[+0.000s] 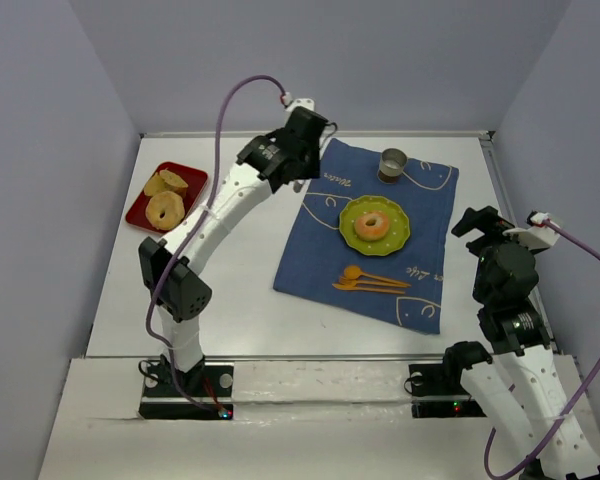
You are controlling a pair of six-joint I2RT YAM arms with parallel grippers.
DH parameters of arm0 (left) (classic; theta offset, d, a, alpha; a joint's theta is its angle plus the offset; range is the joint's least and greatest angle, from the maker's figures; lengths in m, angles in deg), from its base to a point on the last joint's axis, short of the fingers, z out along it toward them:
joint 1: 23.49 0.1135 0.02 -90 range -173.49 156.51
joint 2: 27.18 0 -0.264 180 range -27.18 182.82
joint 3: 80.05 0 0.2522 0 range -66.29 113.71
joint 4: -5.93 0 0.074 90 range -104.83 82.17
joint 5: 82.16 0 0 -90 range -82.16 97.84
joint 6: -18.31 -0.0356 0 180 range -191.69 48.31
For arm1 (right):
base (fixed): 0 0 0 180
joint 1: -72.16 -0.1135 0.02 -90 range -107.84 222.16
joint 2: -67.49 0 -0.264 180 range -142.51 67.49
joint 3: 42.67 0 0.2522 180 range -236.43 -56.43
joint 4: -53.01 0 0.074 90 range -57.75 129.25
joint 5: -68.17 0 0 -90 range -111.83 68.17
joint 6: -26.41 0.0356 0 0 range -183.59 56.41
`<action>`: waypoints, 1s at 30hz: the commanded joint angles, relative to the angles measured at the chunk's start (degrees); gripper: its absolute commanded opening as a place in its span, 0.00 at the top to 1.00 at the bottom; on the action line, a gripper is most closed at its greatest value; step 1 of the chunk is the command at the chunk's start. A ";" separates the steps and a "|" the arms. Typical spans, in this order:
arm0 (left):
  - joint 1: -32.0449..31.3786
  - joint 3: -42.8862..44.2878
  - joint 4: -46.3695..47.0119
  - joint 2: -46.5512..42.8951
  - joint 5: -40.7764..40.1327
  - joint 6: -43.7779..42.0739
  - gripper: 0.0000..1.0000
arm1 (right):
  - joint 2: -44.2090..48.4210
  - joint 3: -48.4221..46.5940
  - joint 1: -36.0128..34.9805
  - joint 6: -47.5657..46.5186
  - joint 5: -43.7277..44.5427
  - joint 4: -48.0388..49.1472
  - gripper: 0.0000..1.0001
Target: Place the bread
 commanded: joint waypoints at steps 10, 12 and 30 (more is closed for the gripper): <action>15.85 -10.69 35.29 7.78 3.63 -21.15 0.51 | -2.22 -0.69 -0.43 -0.32 2.81 2.85 0.00; 16.46 -9.38 35.74 9.99 3.18 -21.07 0.51 | -2.66 -0.78 -0.43 -0.32 2.64 2.77 0.00; 20.07 -6.73 29.76 22.75 9.25 -17.03 0.32 | -3.81 -1.83 -0.43 0.47 -0.79 1.10 0.00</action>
